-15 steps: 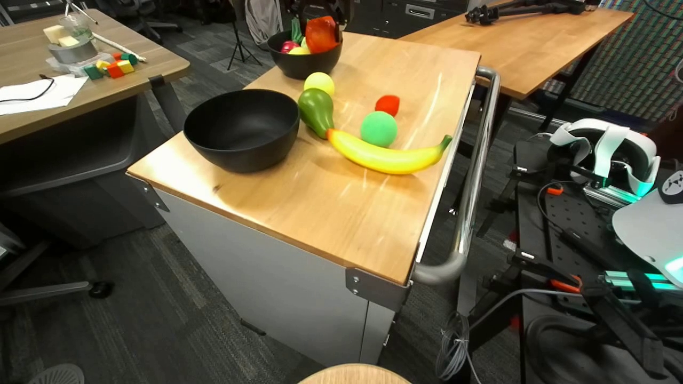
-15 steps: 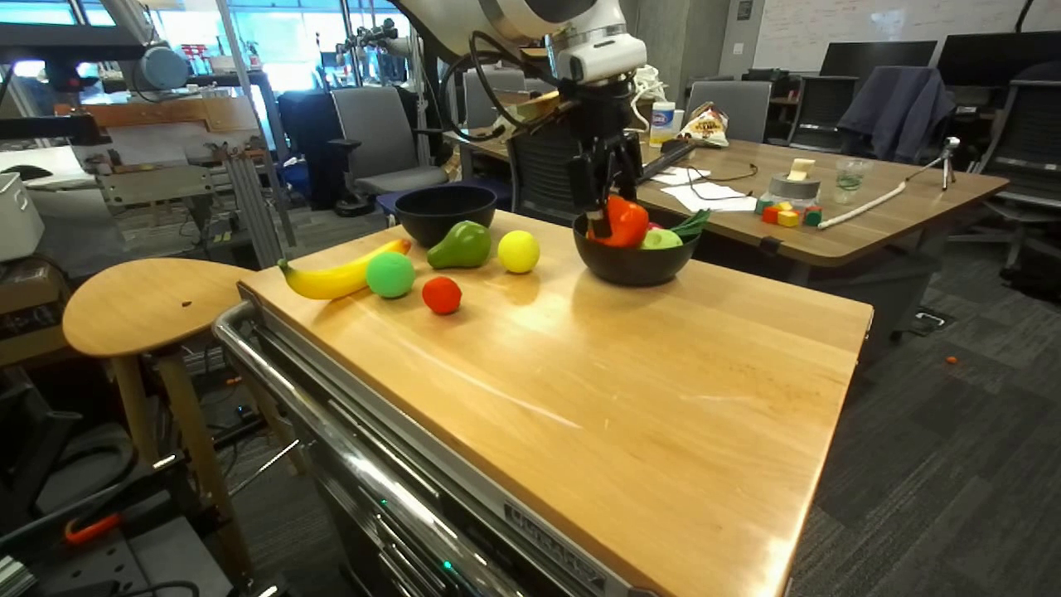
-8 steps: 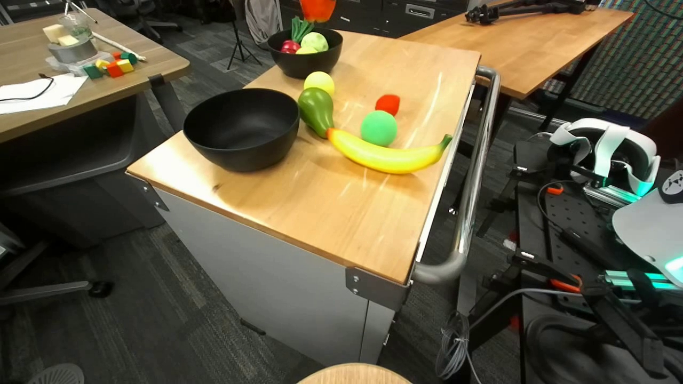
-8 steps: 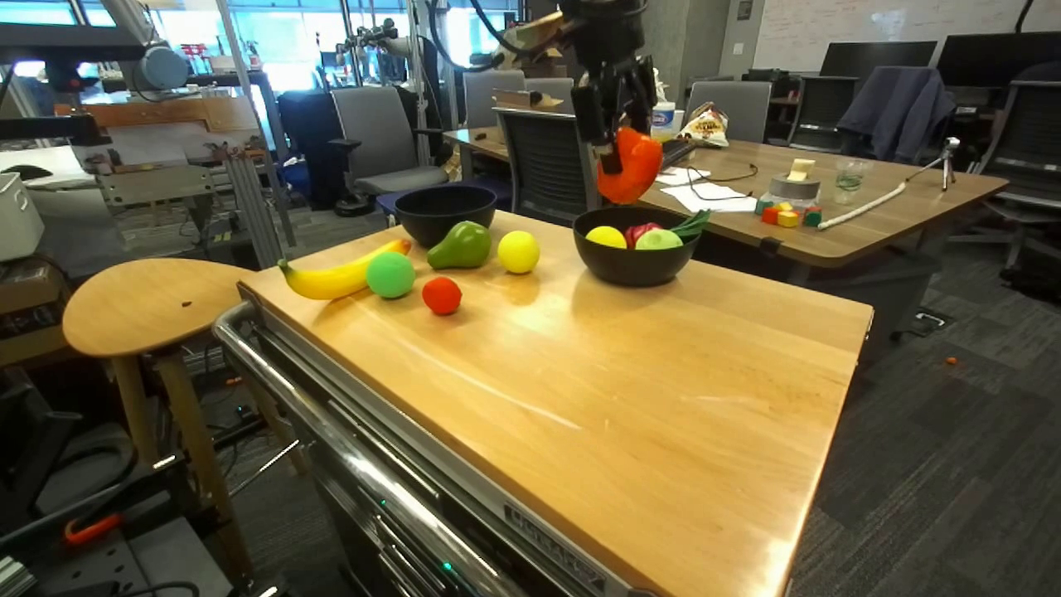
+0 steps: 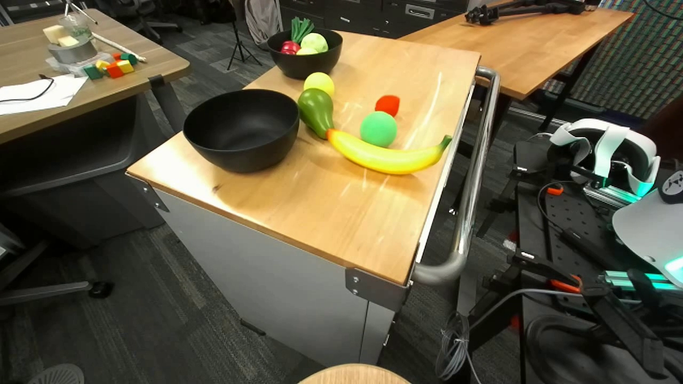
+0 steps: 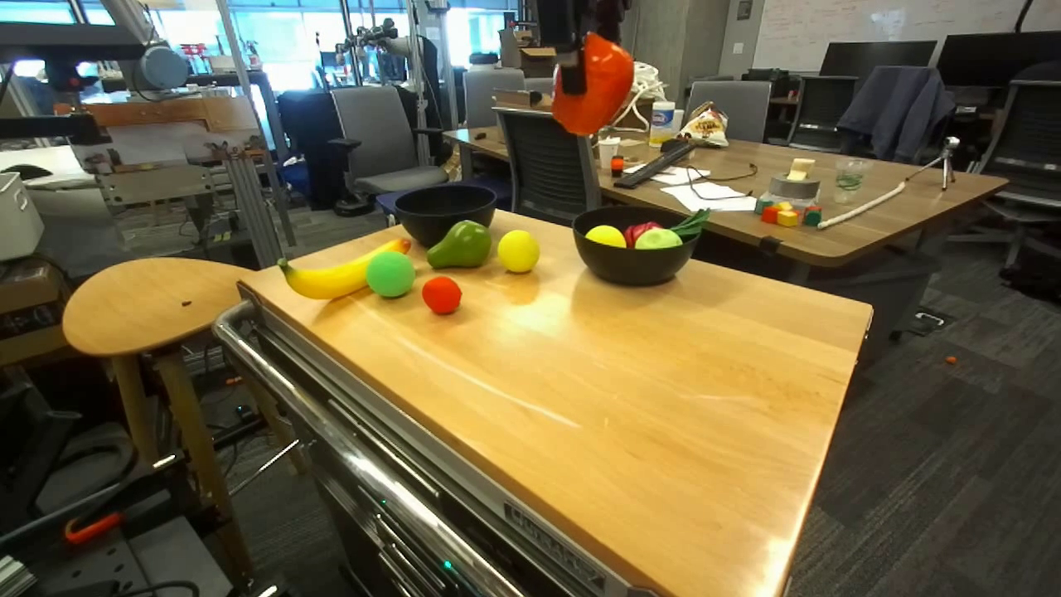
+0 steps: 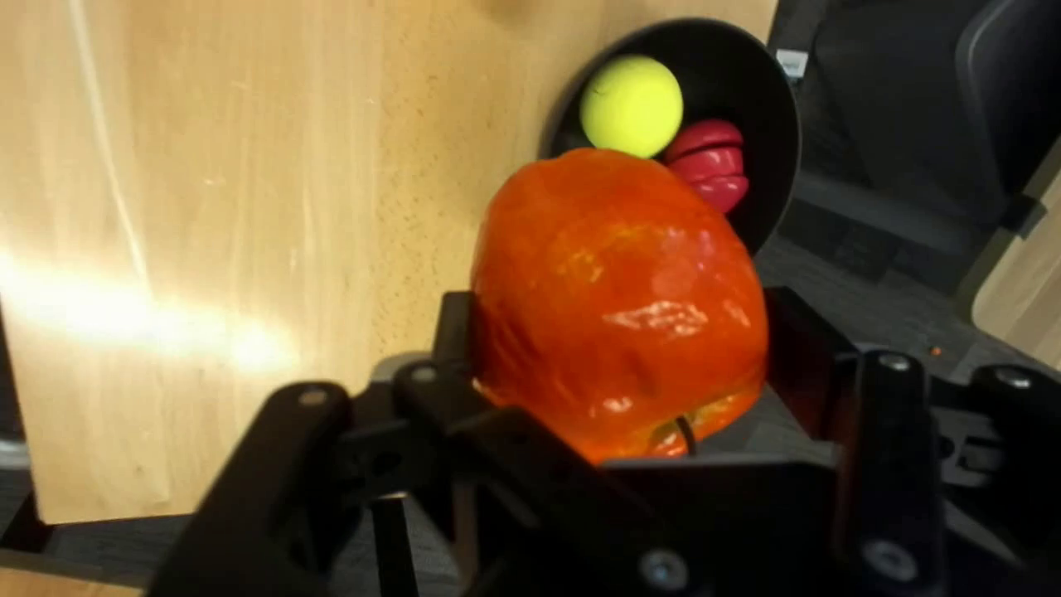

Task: Take the fruit and vegetable toys out of the black bowls and put them on the counter

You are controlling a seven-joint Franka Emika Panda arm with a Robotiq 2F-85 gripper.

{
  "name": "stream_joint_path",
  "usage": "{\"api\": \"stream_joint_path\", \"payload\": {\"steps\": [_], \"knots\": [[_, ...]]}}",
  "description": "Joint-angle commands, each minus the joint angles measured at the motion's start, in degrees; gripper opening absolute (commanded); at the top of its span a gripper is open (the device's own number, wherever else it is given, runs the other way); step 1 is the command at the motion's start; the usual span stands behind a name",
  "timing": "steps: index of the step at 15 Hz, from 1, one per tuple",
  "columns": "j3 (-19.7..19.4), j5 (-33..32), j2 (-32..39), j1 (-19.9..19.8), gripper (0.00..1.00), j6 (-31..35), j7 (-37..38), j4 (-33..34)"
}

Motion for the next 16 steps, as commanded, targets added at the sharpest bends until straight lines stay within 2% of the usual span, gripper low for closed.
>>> {"api": "stream_joint_path", "payload": {"steps": [1, 7, 16], "knots": [[1.7, 0.7, -4.8, -0.5, 0.57, -4.5, -6.3, -5.5], [2.5, -9.5, 1.0, -1.0, 0.57, -3.1, -2.9, -7.1], [1.1, -16.7, 10.1, -0.2, 0.57, -7.0, 1.0, -4.7]]}}
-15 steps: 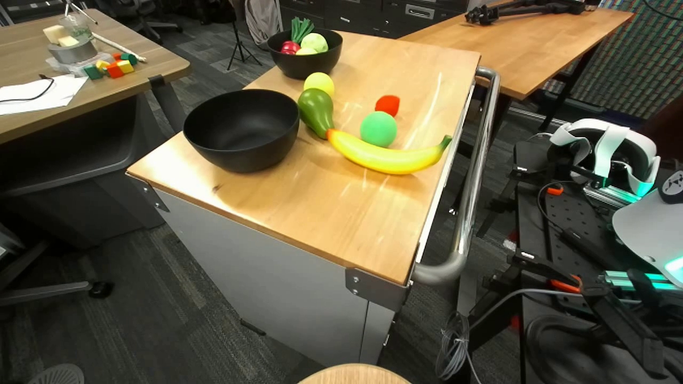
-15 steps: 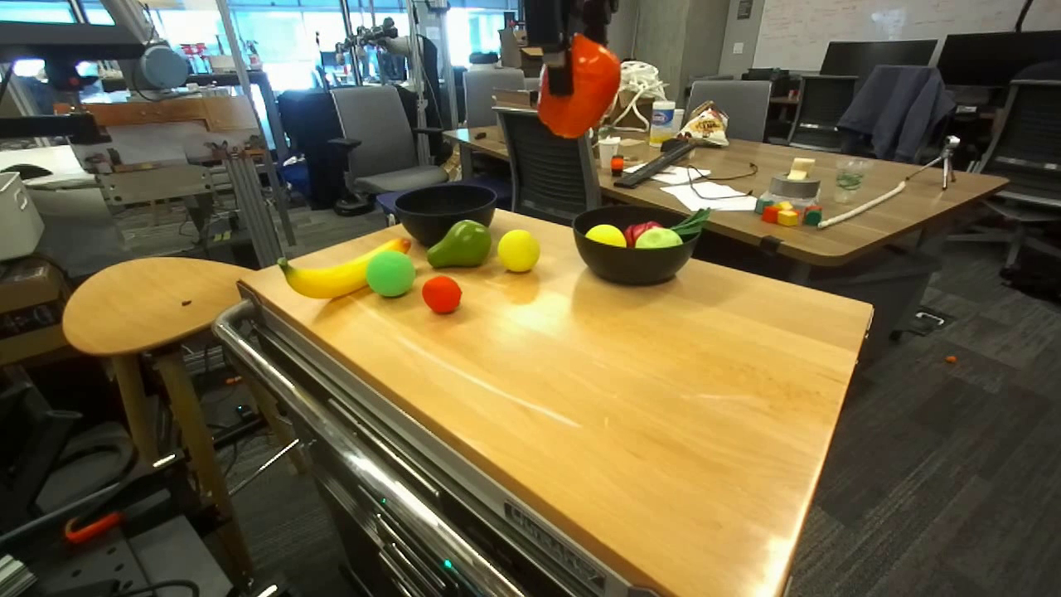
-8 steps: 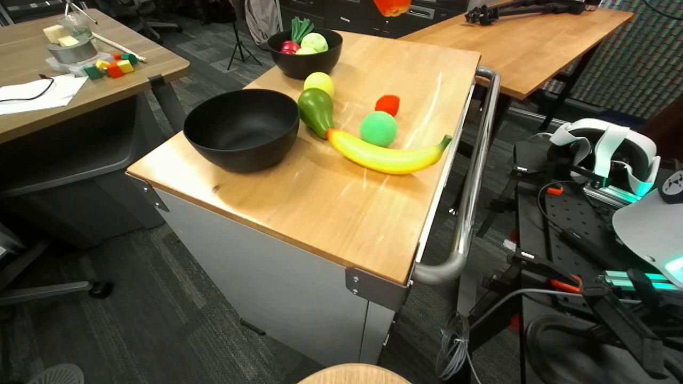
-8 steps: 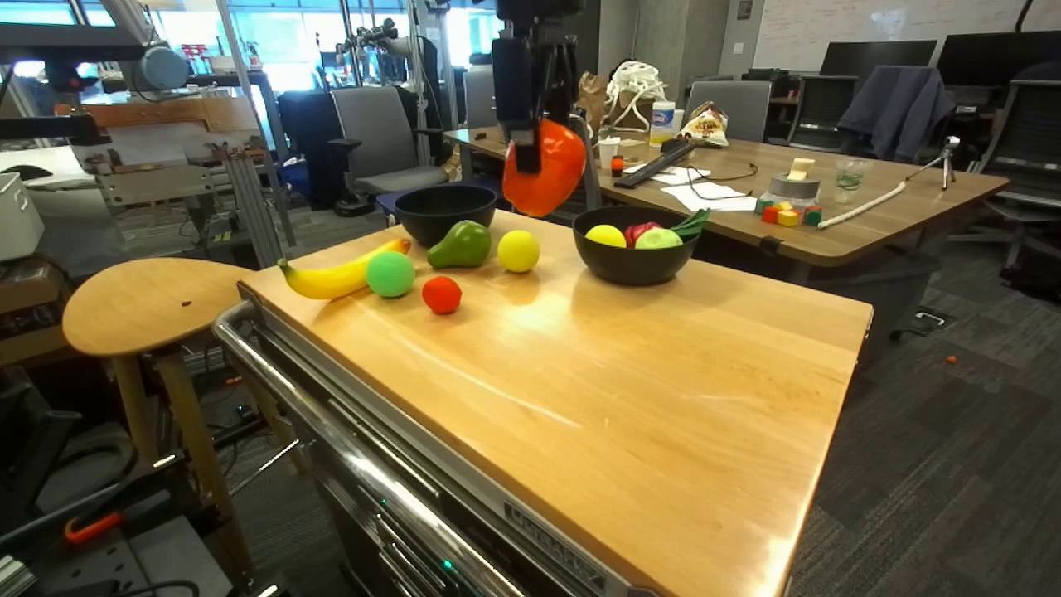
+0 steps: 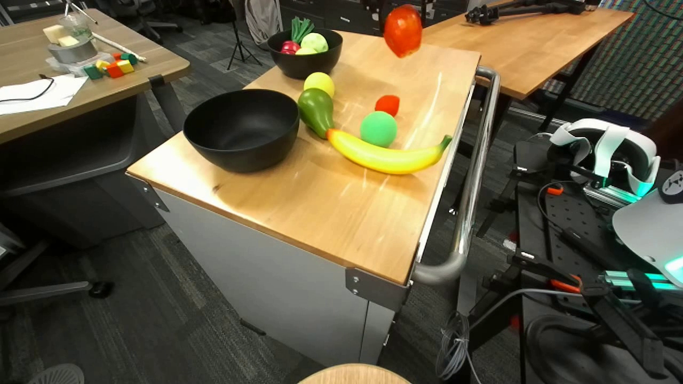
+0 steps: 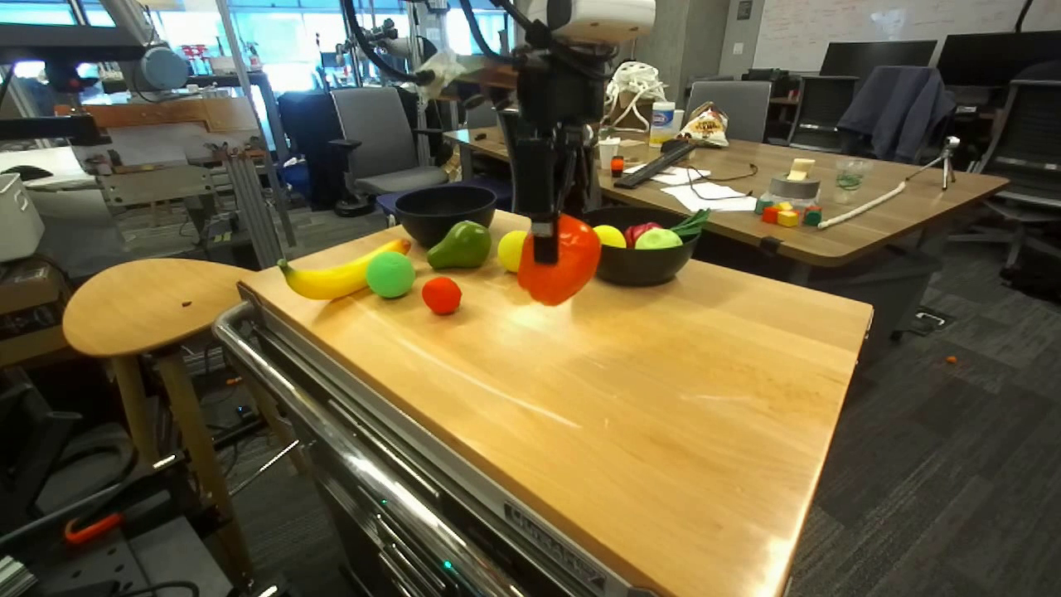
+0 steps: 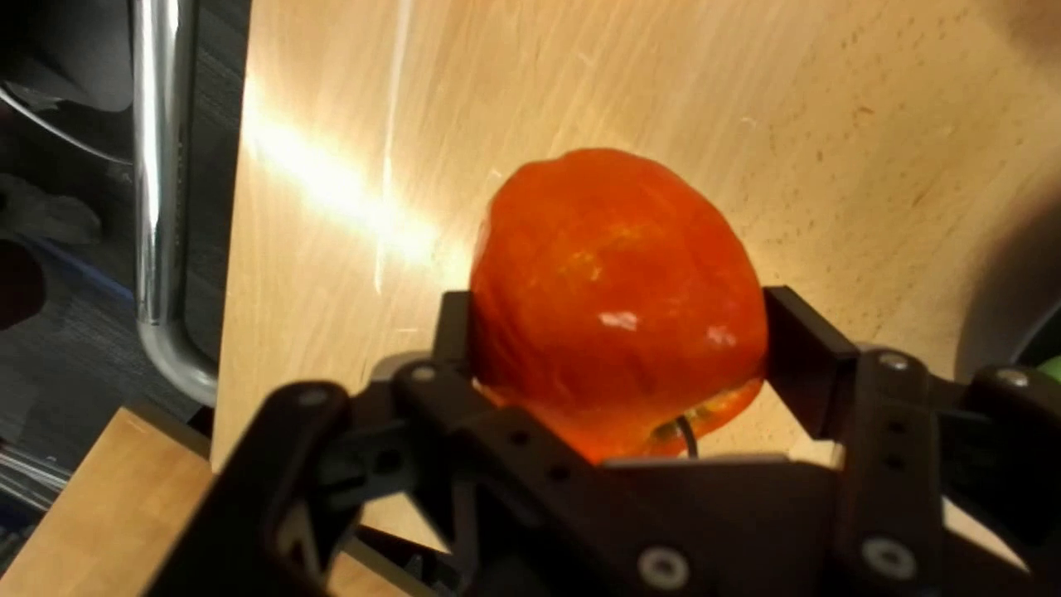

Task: Take the fruit and vegetable toys out of the black bowls and put them on the counter

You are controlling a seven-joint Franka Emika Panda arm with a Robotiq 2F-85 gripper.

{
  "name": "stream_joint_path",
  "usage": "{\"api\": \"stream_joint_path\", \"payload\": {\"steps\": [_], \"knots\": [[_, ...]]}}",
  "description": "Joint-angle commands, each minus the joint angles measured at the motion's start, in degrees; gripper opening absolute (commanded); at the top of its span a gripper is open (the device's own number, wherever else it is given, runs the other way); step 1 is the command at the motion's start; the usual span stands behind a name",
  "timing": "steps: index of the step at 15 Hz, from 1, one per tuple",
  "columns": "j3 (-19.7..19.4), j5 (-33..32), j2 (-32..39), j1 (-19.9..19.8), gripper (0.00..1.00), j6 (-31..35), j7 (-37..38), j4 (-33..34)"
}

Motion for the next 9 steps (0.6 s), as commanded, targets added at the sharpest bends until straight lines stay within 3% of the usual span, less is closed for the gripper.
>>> {"api": "stream_joint_path", "payload": {"steps": [1, 2, 3, 5, 9], "knots": [[-0.5, -2.0, 2.7, 0.6, 0.57, -2.4, 3.5, 2.8], [-0.5, -1.9, 3.3, 0.6, 0.71, -2.6, 4.2, 3.1], [-0.5, -1.7, 3.8, 0.7, 0.96, -2.9, 4.9, 3.5], [-0.5, -1.2, 4.5, 0.8, 1.0, -3.8, 5.9, 4.5], [0.0, 0.7, 4.4, 1.2, 1.0, -5.5, 7.1, 6.9]]}}
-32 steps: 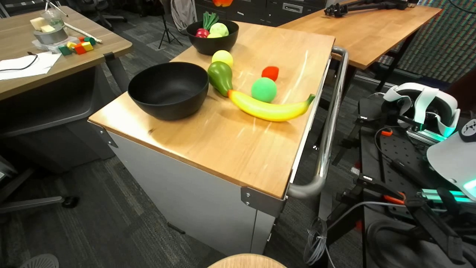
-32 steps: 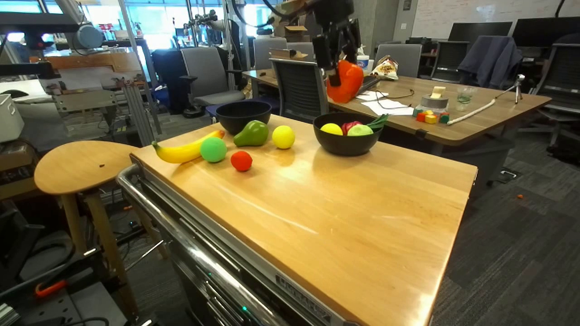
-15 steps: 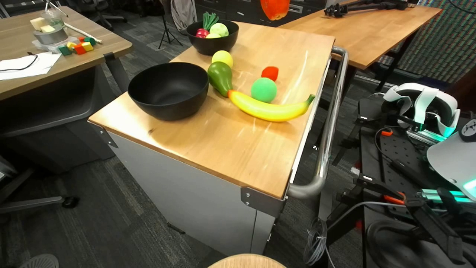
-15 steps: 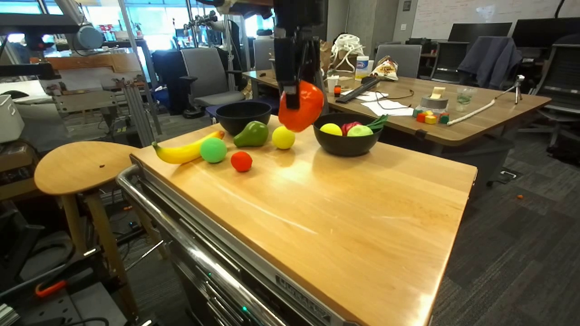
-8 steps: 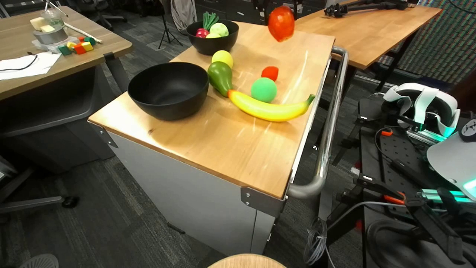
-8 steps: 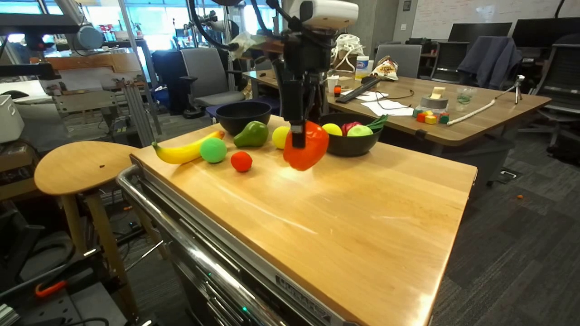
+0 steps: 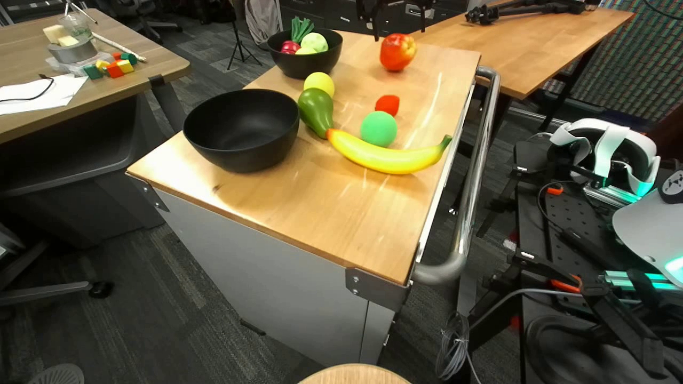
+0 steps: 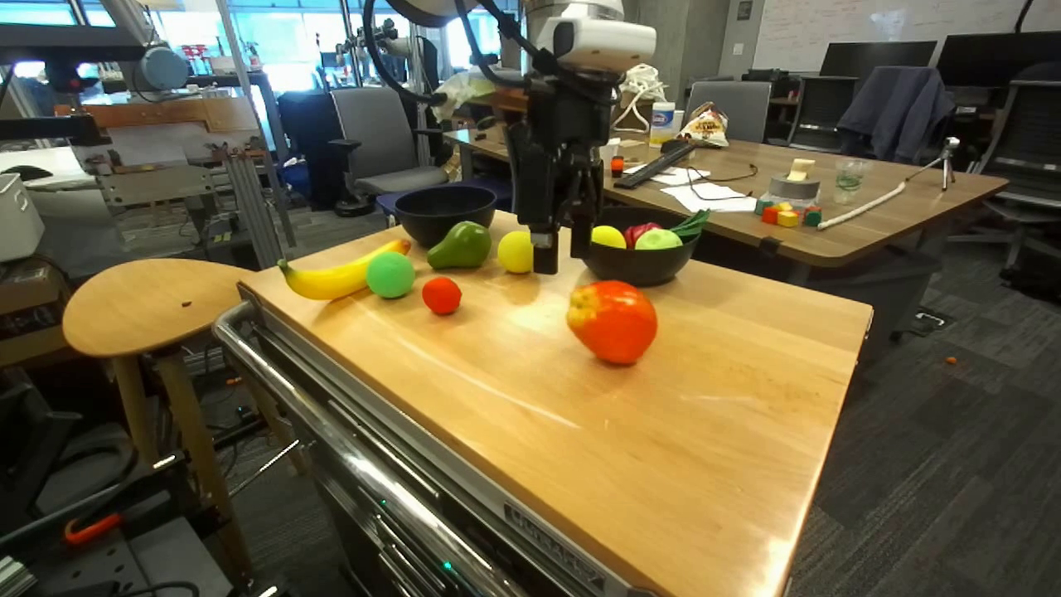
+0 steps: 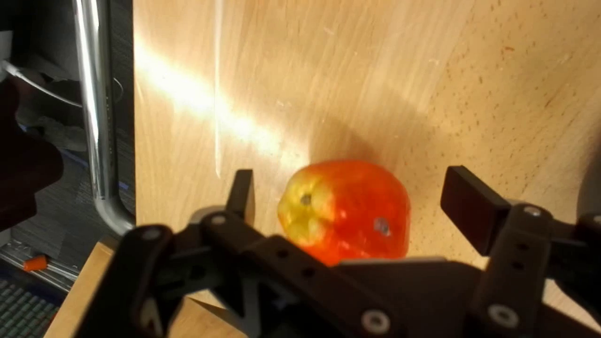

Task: Take the fruit and vegetable toys out of the black bowls and put them on the counter

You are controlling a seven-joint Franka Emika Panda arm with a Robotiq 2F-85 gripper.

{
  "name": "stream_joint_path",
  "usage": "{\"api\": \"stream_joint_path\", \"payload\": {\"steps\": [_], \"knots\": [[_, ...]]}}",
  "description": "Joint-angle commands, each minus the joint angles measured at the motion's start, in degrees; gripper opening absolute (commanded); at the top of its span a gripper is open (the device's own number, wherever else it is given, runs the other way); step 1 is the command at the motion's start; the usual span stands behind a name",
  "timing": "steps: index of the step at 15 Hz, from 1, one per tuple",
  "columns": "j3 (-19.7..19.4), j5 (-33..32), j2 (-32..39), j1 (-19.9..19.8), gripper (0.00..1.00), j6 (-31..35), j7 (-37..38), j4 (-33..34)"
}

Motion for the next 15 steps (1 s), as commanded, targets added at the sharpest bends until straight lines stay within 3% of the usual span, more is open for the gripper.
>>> {"api": "stream_joint_path", "payload": {"steps": [1, 8, 15], "knots": [[0.2, 2.4, 0.0, 0.8, 1.0, -2.6, 2.0, 4.3], [1.2, 11.2, 4.4, 1.0, 1.0, -1.0, 7.7, 13.8], [1.1, 10.1, 3.1, 1.4, 1.0, -0.3, 5.8, 11.1]]}}
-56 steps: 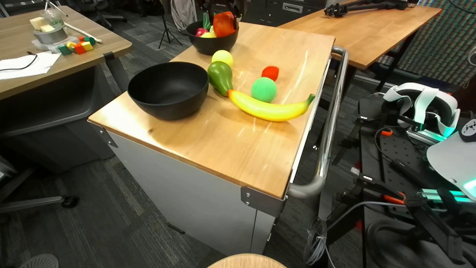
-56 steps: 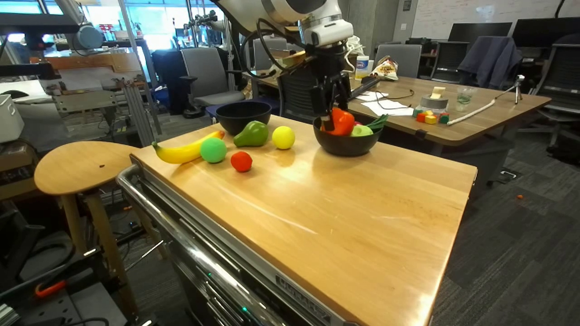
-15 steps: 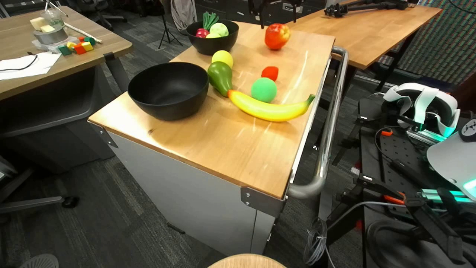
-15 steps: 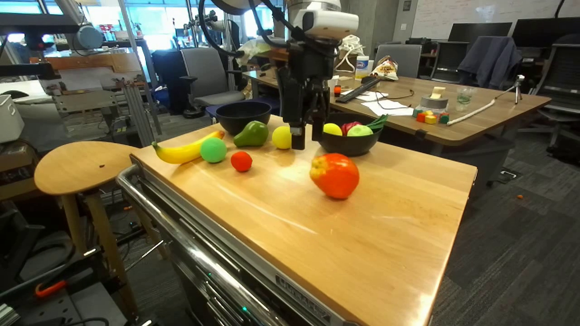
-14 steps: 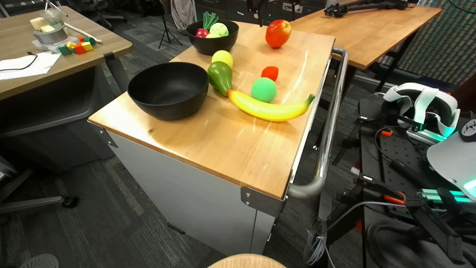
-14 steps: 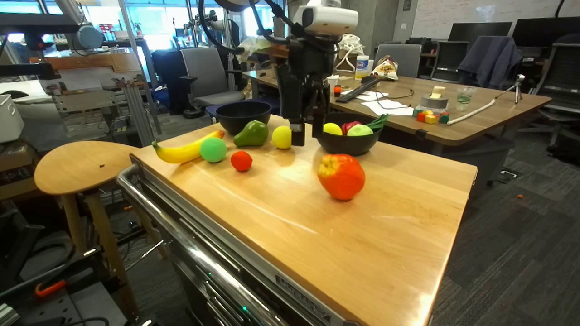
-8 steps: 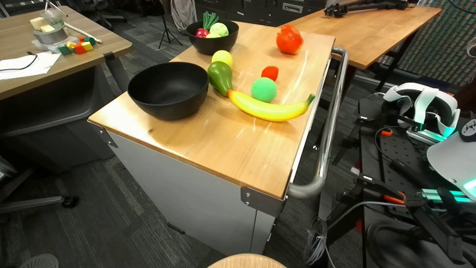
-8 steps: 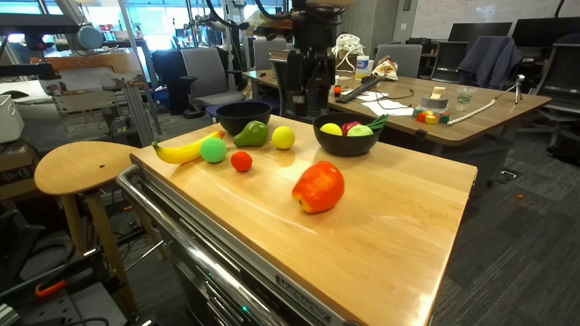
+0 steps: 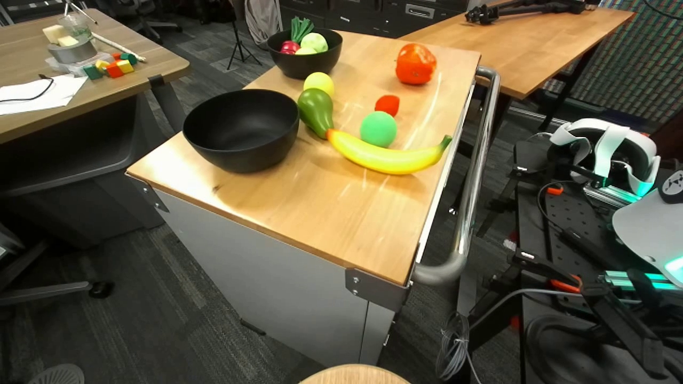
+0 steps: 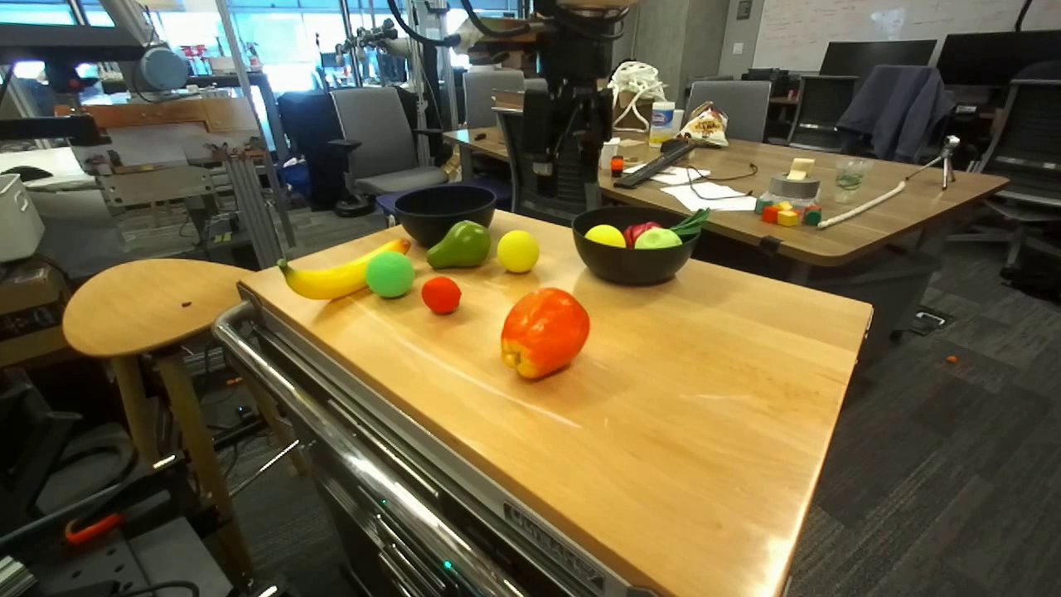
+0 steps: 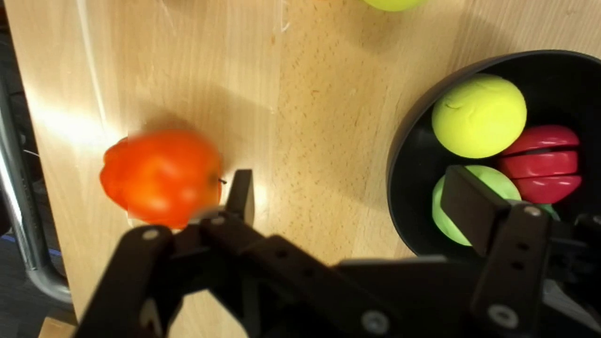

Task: Take the fruit and vegetable toys out of the black bowls and put them on the counter

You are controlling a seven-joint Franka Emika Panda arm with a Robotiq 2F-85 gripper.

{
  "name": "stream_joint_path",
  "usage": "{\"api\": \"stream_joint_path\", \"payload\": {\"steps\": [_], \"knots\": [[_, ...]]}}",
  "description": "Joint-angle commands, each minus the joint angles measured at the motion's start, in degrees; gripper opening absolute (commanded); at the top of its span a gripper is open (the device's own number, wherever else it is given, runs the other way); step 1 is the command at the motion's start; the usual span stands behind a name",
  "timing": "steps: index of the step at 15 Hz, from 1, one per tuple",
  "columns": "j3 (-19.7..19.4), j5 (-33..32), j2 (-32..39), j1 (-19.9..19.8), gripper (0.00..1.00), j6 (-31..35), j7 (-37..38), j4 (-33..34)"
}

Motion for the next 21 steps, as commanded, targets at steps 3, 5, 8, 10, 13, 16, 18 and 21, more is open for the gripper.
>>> {"api": "stream_joint_path", "payload": {"steps": [3, 5, 8, 10, 13, 16, 18, 21], "knots": [[-0.4, -4.6, 1.2, 0.2, 1.0, -13.8, -7.8, 6.1], [-0.1, -5.9, 0.6, -0.1, 1.0, -19.2, -14.6, 9.3], [0.5, 2.6, 0.9, -1.6, 1.0, -26.7, -21.9, 15.1], [-0.5, 0.1, 0.1, -0.4, 1.0, -23.2, -20.0, 11.8], [-0.7, -0.6, 0.1, -0.3, 1.0, -10.2, -19.8, 9.1], [-1.0, -0.5, 3.1, -0.5, 1.0, 4.3, -19.8, 8.2], [-1.1, 0.9, 5.1, -0.6, 1.0, 13.5, -19.1, 7.6], [-1.2, 3.3, 10.0, -0.3, 1.0, 11.1, -16.5, 11.8]]}}
